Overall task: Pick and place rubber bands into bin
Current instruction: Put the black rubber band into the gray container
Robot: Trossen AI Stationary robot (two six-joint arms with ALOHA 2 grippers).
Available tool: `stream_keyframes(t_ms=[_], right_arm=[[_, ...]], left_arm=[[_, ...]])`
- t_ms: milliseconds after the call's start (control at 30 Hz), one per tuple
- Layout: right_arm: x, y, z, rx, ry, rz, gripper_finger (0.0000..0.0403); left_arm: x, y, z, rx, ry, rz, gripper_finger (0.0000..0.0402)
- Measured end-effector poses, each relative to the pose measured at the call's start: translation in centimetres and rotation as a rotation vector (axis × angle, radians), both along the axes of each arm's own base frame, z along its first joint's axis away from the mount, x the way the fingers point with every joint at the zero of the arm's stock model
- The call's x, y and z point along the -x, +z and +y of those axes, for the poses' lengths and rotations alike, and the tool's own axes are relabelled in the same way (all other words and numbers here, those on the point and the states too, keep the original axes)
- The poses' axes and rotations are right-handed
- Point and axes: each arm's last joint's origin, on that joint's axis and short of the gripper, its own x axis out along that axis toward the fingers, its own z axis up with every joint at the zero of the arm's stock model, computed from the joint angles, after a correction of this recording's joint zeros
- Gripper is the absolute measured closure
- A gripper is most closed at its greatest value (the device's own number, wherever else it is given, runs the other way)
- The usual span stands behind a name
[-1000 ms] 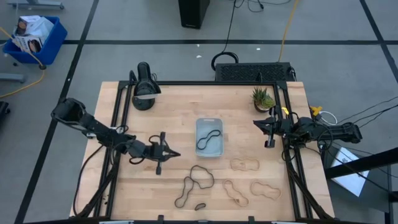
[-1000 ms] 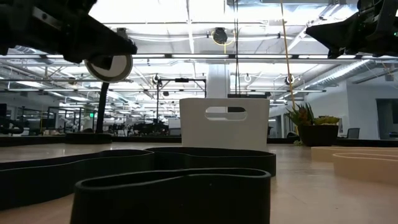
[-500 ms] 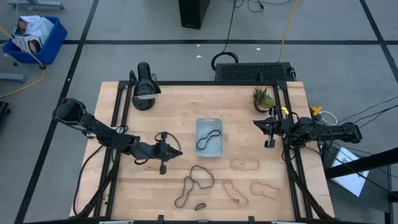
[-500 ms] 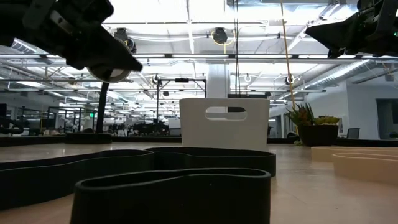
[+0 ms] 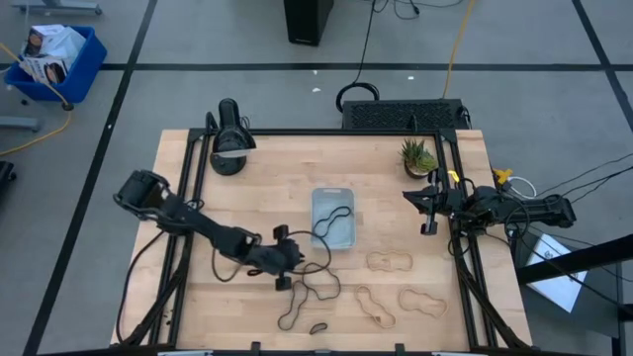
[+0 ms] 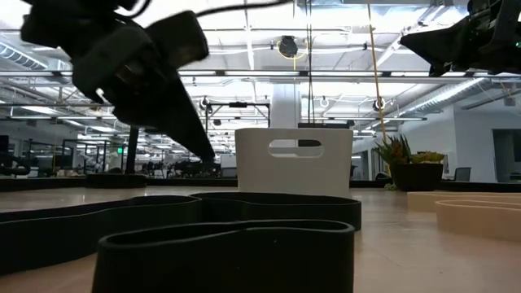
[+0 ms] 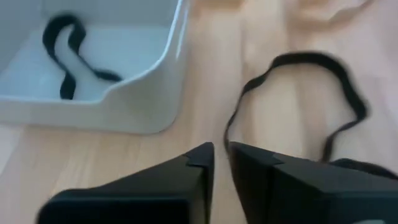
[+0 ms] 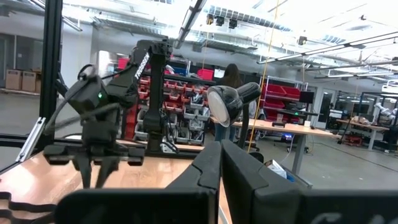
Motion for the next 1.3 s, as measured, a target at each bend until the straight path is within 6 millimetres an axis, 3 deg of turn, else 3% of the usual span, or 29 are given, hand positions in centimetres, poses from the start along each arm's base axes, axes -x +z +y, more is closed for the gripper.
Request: stream_keyframes(t_ms=[400, 667, 800, 900, 1167, 1300], right_arm=[[0.0, 0.0, 0.0, 0.0, 0.001, -0.001, 0.0396], [0.0, 0.0, 0.0, 0.001, 0.0, 0.003, 0.0397], [0.0, 0.0, 0.0, 0.001, 0.0, 0.003, 0.0396], [-0.1, 0.0, 0.0, 0.001, 0.0, 0.006, 0.0396], [-0.1, 0.0, 0.0, 0.001, 0.0, 0.005, 0.0396], [-0.1, 0.0, 0.0, 0.0, -0.001, 0.005, 0.0397]], left_arm=[[-2.6, -1.2, 1.3, 0.149, -0.05, 0.11, 0.0176], [-3.6, -3.1, 0.7, 0.132, -0.098, 0.156, 0.0136], [-3.6, -3.6, 0.8, 0.101, -0.095, 0.165, 0.0154], [-3.6, -3.7, 0.9, 0.075, -0.111, 0.17, 0.0194], [-3.5, -3.8, 0.8, 0.052, -0.151, 0.176, 0.0385], [-3.4, -3.3, 0.7, 0.031, -0.191, 0.165, 0.0388]])
